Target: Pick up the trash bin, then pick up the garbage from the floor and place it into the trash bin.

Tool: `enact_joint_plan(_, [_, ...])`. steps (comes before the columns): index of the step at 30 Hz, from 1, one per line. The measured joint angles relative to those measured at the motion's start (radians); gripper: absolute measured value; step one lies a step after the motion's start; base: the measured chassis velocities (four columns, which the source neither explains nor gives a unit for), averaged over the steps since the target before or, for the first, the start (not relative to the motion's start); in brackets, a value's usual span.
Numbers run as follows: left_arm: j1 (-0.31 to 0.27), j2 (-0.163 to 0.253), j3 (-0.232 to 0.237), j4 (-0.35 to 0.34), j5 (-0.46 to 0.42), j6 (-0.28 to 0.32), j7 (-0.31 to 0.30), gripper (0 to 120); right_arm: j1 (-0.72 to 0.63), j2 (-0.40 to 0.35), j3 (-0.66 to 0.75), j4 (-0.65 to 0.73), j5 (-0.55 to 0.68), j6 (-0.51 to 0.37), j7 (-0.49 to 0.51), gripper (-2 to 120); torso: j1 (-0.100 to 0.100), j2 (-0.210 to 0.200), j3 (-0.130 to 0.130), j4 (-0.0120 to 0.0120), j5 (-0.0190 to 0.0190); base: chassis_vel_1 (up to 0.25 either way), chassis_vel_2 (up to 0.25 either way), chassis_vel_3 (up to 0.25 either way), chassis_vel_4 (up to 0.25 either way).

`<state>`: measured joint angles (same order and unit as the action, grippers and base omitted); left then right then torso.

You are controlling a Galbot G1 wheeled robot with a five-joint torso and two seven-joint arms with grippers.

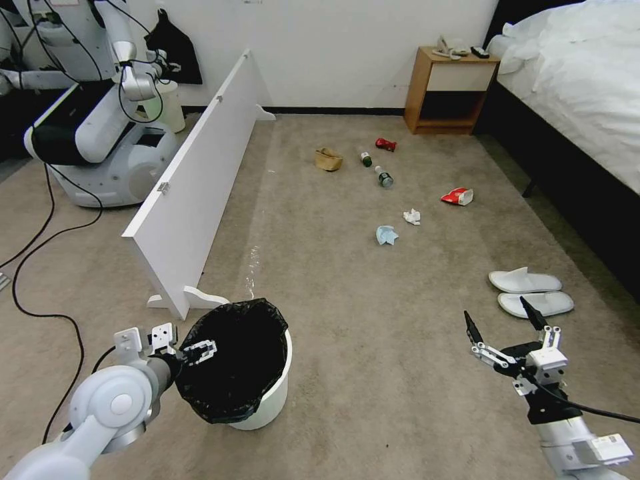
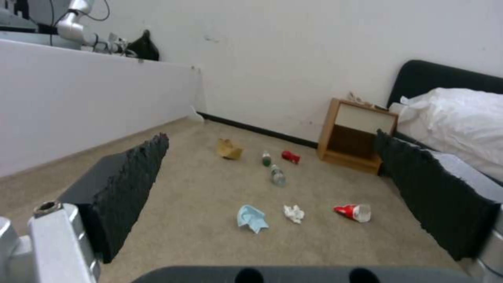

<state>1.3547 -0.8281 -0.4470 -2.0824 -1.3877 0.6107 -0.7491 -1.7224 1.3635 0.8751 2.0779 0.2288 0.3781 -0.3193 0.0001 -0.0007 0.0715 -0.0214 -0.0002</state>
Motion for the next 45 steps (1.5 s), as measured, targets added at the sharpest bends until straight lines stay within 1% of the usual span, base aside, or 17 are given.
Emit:
enact_joint_plan(5, [-0.003,-0.006,0.007,0.009,0.000,0.001,0.006,90,0.004,0.000,0.000,-0.005,0.002,0.000,0.001,100,0.000,0.000,0.000,0.0000,0.0000,0.000,0.000,0.000,0.000])
enact_joint_plan(8, [-0.005,-0.009,0.010,0.018,0.000,0.001,0.009,75,0.007,0.001,0.000,-0.008,0.003,0.000,0.002,100,0.000,0.000,0.000,0.0000,0.0000,0.000,0.000,0.000,0.000])
enact_joint_plan(9, [-0.005,-0.009,0.010,0.018,0.000,0.001,0.009,75,0.007,0.001,0.000,-0.008,0.003,0.000,0.002,100,0.000,0.000,0.000,0.0000,0.0000,0.000,0.000,0.000,0.000])
enact_joint_plan(11, [-0.007,-0.009,0.011,0.022,0.000,0.001,0.011,64,0.008,0.001,-0.001,-0.010,0.003,0.000,0.002,100,0.000,0.000,0.000,0.0000,0.0000,0.000,0.000,0.000,0.000])
enact_joint_plan(12, [-0.007,-0.009,0.011,0.022,0.000,0.001,0.011,64,0.008,0.001,-0.001,-0.010,0.003,0.000,0.002,100,0.000,0.000,0.000,0.0000,0.0000,0.000,0.000,0.000,0.000])
enact_joint_plan(14, [-0.006,-0.010,0.011,0.026,0.000,0.001,0.015,52,0.010,0.002,-0.001,-0.012,0.003,0.000,0.003,100,0.000,0.000,0.000,0.0000,0.0000,0.000,0.000,0.000,0.000])
enact_joint_plan(16, [-0.006,-0.011,0.011,0.026,0.001,0.001,0.015,50,0.010,0.002,-0.001,-0.012,0.003,0.000,0.003,100,0.000,0.000,0.000,0.0000,0.0000,0.000,0.000,0.000,0.000])
enact_joint_plan(17, [-0.005,-0.012,0.011,0.027,0.001,0.001,0.016,43,0.010,0.002,-0.001,-0.012,0.003,0.000,0.003,100,0.000,0.000,0.000,0.0000,0.0000,0.000,0.000,0.000,0.000])
enact_joint_plan(18, [-0.005,-0.012,0.011,0.027,0.001,0.001,0.016,43,0.010,0.002,-0.001,-0.012,0.003,0.000,0.003,100,0.000,0.000,0.000,0.0000,0.0000,0.000,0.000,0.000,0.000])
enact_joint_plan(19, [-0.002,-0.015,0.011,0.028,0.002,0.001,0.017,33,0.011,0.002,0.000,-0.012,0.003,0.000,0.003,100,0.000,0.000,0.000,0.0001,0.0000,0.000,0.000,0.000,0.000])
enact_joint_plan(21, [-0.001,-0.016,0.011,0.030,0.003,0.001,0.018,30,0.011,0.002,0.000,-0.012,0.003,0.000,0.004,100,0.000,0.000,0.000,0.0000,0.0001,0.000,0.000,0.000,0.000])
enact_joint_plan(23, [0.000,-0.019,0.011,0.033,0.005,0.001,0.020,20,0.011,0.002,0.002,-0.012,0.004,0.000,0.004,100,0.000,0.000,0.000,0.0000,0.0000,0.000,0.000,0.000,0.000])
enact_joint_plan(24, [0.000,-0.019,0.011,0.033,0.005,0.001,0.020,20,0.011,0.002,0.002,-0.012,0.004,0.000,0.004,100,0.000,0.000,0.000,0.0000,0.0000,0.000,0.000,0.000,0.000])
enact_joint_plan(26, [0.001,-0.024,0.011,0.036,0.011,0.001,0.022,8,0.010,0.001,0.004,-0.010,0.007,0.001,0.005,100,0.000,0.000,0.000,0.0000,0.0002,0.000,0.000,0.000,0.000])
enact_joint_plan(27, [0.001,-0.024,0.011,0.036,0.011,0.001,0.022,8,0.010,0.001,0.004,-0.010,0.007,0.001,0.005,100,0.000,0.000,0.000,0.0000,0.0002,0.000,0.000,0.000,0.000])
enact_joint_plan(28, [0.002,-0.026,0.012,0.037,0.012,0.002,0.023,4,0.010,0.001,0.005,-0.010,0.008,0.002,0.006,100,0.000,0.000,0.000,0.0001,0.0001,0.000,0.000,0.000,0.000])
enact_joint_plan(45, [0.008,-0.036,0.019,0.052,0.035,-0.003,0.042,2,0.007,0.001,0.009,-0.004,0.012,0.006,0.006,100,0.000,0.000,0.000,0.0000,0.0000,0.000,0.000,0.000,0.000])
